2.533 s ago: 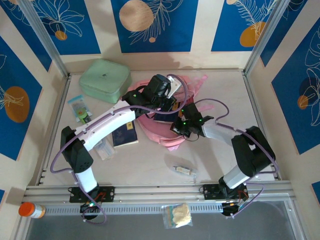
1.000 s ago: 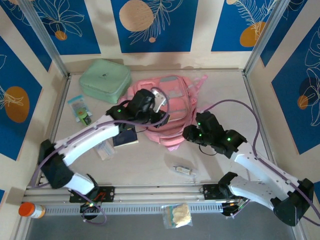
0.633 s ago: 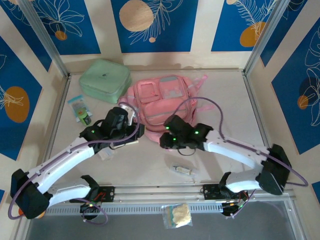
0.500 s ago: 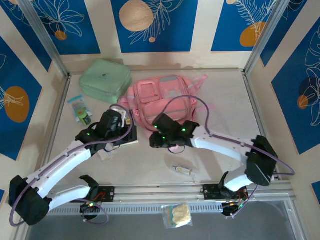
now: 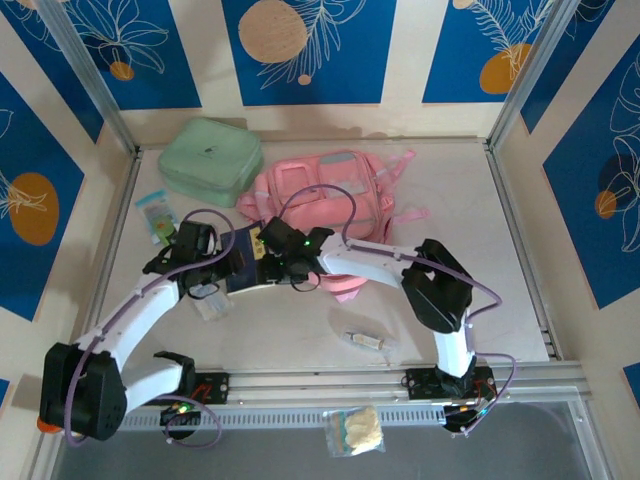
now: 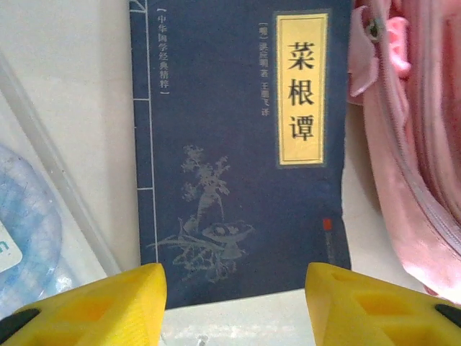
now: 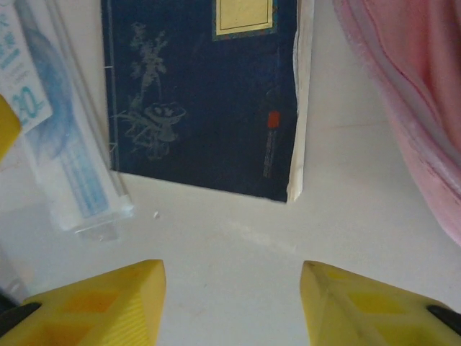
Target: Pack the student bag
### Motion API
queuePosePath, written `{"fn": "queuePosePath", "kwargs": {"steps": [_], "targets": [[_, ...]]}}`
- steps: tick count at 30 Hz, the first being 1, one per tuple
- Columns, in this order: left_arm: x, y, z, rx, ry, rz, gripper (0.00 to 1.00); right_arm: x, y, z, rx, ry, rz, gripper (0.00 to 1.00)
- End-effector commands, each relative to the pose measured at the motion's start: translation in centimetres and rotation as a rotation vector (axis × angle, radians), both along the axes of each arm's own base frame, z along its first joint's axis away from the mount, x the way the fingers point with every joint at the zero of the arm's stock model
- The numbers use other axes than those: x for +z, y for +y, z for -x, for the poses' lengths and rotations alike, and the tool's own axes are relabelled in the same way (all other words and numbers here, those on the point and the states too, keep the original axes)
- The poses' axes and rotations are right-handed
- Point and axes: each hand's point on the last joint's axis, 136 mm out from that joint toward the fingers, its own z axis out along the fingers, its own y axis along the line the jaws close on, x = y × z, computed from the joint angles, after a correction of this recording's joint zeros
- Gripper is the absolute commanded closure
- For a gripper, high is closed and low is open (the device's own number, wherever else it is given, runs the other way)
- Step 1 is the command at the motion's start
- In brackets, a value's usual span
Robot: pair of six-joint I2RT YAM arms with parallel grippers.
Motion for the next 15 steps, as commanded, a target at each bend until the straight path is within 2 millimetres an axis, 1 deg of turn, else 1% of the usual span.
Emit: {"fn": "queuePosePath", "kwargs": {"steps": [1,4,7,9,11,13,15], "targets": [[-0.9,0.1,-1.0,0.014,0.002,0.041,0.47,-0.6,0.6,-1.5,-0.037,0.013,0.008,0.45],[-2.3,0.5,-1.5,0.023,0.031,0.042,0.47,-1.8,0.7,-2.8,-0.052,0.019,0.030,0.43],[-3.3,0.8,-1.9,0.033,0.045,0.035,0.47,-3.1,0.3,-4.1,-0.069,0.023,0.067,0.42],[-4.2,1.1,-1.9,0.039,0.065,0.022,0.46,-4.0,-0.1,-4.5,-0.081,0.037,0.088,0.42],[-5.3,1.2,-1.9,0.040,0.097,0.023,0.46,-4.5,0.1,-4.8,-0.064,0.029,0.094,0.41],[-5.9,0.9,-2.2,0.029,0.104,0.035,0.46,-4.7,0.2,-5.1,-0.048,0.010,0.117,0.41],[-6.5,0.7,-2.2,0.028,0.121,0.046,0.46,-5.2,0.6,-5.2,-0.034,0.028,0.119,0.40]]}}
